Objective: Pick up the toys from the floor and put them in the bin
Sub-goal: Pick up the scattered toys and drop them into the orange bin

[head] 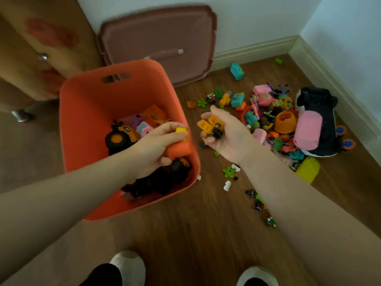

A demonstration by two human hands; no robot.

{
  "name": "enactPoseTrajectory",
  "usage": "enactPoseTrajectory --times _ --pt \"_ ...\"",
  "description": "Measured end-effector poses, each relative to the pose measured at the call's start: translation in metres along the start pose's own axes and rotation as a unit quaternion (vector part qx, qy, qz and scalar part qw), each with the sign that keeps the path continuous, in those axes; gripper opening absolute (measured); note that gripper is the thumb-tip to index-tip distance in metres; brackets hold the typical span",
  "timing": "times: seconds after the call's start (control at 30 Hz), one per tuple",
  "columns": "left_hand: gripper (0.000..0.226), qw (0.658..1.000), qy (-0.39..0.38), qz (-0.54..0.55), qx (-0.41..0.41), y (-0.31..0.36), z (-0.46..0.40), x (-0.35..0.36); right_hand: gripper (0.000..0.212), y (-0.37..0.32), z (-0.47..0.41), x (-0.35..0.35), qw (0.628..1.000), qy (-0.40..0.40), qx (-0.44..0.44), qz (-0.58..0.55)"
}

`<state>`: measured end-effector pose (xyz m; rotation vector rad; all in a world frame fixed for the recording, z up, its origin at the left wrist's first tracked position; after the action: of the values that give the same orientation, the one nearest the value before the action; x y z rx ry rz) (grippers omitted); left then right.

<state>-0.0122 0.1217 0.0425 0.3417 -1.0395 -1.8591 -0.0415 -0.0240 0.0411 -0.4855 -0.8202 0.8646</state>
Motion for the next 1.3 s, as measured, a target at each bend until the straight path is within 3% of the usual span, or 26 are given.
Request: enactPoseTrajectory --times 0.07,0.13,0.2,0.27,0.33,0.47,0.6,0.73,0.8,0.87,0.9,0.97,1.03,1.17,1.3 --pt "0.012 0.988 0.09 -0.125 -0.002 -0.007 0.006 -0.039 0.021 0.011 -0.004 0.029 0.999 -0.015 0.01 0.049" --pt "0.02 0.954 0.166 -0.251 -0.006 -0.015 0.011 -0.072 0.014 0.021 -0.008 0.047 0.993 -0.014 0.001 0.114" --pt "0.03 0.919 0.182 -0.35 -0.002 -0.022 0.011 -0.09 0.013 0.025 -0.01 0.054 0.981 -0.005 -0.014 0.191" --pt "0.037 0.899 0.161 -0.407 0.017 -0.026 0.008 -0.093 0.019 0.024 -0.008 0.054 0.967 0.002 -0.026 0.252" --pt "0.043 0.9 0.135 -0.411 0.052 -0.022 0.007 -0.085 0.02 0.017 -0.002 0.048 0.961 0.022 -0.064 0.269" --pt "0.049 0.868 0.113 -0.459 0.152 -0.001 0.01 -0.054 0.022 -0.006 0.005 0.012 0.944 0.116 -0.145 0.273" --pt "0.036 0.82 0.052 -0.497 0.278 0.018 0.023 -0.003 0.025 -0.001 0.0 -0.045 0.925 0.195 -0.104 0.308" --pt "0.028 0.772 -0.06 -0.536 0.337 0.003 0.022 0.059 0.023 0.023 -0.001 -0.102 0.849 0.21 -0.043 0.484" --pt "0.025 0.787 -0.1 -0.522 0.314 -0.013 0.017 0.088 0.027 0.036 0.001 -0.125 0.81 0.194 -0.02 0.552" --pt "0.027 0.79 -0.139 -0.548 0.24 -0.041 0.008 0.115 0.028 0.049 0.001 -0.143 0.797 0.171 -0.002 0.579" --pt "0.031 0.763 -0.155 -0.595 0.198 -0.058 0.002 0.126 0.028 0.056 0.0 -0.15 0.801 0.154 0.011 0.578" --pt "0.041 0.676 -0.174 -0.704 0.132 -0.09 -0.015 0.139 0.028 0.072 -0.003 -0.16 0.811 0.108 0.035 0.574" --pt "0.05 0.617 -0.153 -0.767 0.083 -0.109 -0.034 0.132 0.029 0.084 -0.008 -0.168 0.778 0.085 0.033 0.621" --pt "0.055 0.567 -0.072 -0.821 0.007 -0.134 -0.054 0.091 0.037 0.1 -0.015 -0.17 0.726 0.05 0.0 0.686" --pt "0.053 0.557 -0.008 -0.827 -0.067 -0.155 -0.048 0.057 0.055 0.112 -0.021 -0.164 0.678 0.014 0.012 0.735"
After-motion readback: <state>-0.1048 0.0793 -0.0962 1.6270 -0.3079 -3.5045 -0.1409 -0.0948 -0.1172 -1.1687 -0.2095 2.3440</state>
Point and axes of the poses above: each hand's wrist, its own z-axis away from the middle knuckle, its own x-axis out of the palm, y = z × x, the point moved 5 cm from there along -z, towards the middle knuckle, and after that the axes turned 4 degrees about -y, right-handed, at the moved point
